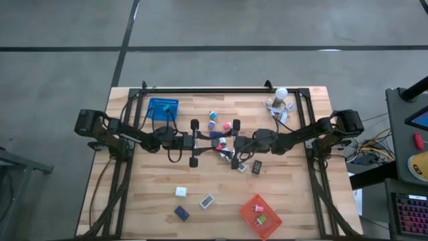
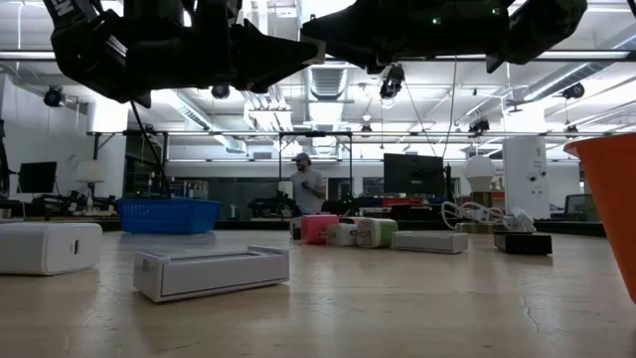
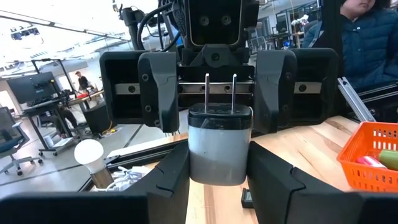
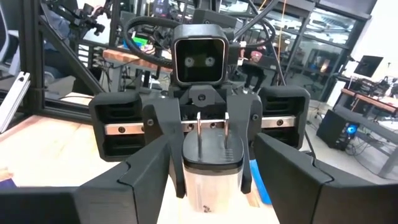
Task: Pick & Place Office items
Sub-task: Put the top white and black charger adapter into the orange bin
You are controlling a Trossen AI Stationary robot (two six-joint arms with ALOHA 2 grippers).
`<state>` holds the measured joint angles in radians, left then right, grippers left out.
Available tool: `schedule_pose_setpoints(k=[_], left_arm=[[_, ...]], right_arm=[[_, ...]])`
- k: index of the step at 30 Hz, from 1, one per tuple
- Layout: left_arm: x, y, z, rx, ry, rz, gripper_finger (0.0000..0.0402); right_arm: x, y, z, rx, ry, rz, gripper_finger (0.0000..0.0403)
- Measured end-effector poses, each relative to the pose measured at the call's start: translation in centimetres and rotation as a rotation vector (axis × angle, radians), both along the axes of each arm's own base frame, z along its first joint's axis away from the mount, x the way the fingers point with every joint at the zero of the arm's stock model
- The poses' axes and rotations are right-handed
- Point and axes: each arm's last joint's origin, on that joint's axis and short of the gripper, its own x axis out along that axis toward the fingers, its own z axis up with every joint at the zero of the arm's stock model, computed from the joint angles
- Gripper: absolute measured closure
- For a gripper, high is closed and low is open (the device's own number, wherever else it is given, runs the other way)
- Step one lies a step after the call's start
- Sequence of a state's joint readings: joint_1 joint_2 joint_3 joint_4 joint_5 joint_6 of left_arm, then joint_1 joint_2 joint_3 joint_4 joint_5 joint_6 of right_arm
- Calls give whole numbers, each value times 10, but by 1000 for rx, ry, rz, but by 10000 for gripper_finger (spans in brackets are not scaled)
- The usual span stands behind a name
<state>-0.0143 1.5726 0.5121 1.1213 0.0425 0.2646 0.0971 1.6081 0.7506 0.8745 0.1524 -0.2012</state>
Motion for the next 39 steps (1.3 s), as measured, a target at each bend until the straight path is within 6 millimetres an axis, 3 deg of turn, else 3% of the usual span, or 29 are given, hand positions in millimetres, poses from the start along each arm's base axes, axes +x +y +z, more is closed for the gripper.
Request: schedule_pose_setpoints(k=[13, 22, 28, 39], left_arm=[[0, 0, -3, -1, 21, -1, 277], [-2, 0, -4, 7, 25, -1, 277], [-2, 0, -4, 14, 21, 2, 277], [-2, 0, -4, 20, 18, 2, 277]], right_arm=[[20, 2, -10, -18, 24, -9, 179], [23, 2, -10, -22, 32, -5, 225], [22, 2, -11, -19, 33, -7, 276], [22, 2, -13, -32, 54, 2, 278]])
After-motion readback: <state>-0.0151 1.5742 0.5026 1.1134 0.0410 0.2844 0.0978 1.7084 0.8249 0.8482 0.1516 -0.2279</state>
